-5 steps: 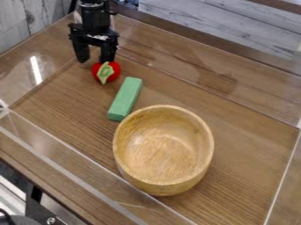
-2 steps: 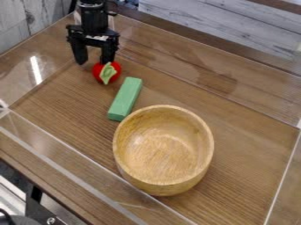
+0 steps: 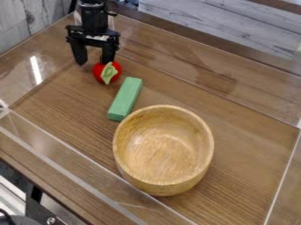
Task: Move the red object to the right side of the table
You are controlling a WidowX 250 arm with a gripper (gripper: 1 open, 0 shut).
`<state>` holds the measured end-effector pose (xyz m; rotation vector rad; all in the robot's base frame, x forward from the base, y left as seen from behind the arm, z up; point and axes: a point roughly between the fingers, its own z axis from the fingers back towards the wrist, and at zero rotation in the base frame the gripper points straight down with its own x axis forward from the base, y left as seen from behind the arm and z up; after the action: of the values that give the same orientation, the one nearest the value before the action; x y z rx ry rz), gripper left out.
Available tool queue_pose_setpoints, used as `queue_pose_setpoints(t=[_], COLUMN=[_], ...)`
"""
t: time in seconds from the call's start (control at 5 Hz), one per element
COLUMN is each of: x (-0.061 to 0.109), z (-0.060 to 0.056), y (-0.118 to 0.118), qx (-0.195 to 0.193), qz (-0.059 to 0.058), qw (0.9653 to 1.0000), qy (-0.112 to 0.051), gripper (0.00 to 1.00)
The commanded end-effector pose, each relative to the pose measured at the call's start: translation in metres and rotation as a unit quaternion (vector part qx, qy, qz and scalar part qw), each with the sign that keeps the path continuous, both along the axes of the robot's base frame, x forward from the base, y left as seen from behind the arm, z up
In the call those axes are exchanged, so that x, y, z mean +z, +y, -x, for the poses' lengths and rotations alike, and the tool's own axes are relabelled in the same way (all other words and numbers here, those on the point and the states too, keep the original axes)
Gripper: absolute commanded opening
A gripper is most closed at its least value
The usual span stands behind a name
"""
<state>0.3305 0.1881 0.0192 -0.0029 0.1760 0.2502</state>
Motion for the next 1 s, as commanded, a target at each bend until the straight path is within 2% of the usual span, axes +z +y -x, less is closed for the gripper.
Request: queue_pose_setpoints(t=[0.0, 0.2, 0.4, 0.6, 0.8], x=[-0.005, -0.005, -0.005, -0.005, 0.015], z=[0.003, 0.004, 0.005, 0.006, 0.007], y=[-0.001, -0.005, -0.008, -0.018, -0.03], qx=[-0.024, -0.034, -0.044, -0.037, -0.022], qz=[0.0, 0.0, 0.001, 0.002, 0.006], qw=[0.9996, 0.9992, 0.9987, 0.999, 0.9997], qy=[0.015, 0.02, 0.026, 0.026, 0.013], gripper=[1.0, 1.0, 0.0, 0.0, 0.0])
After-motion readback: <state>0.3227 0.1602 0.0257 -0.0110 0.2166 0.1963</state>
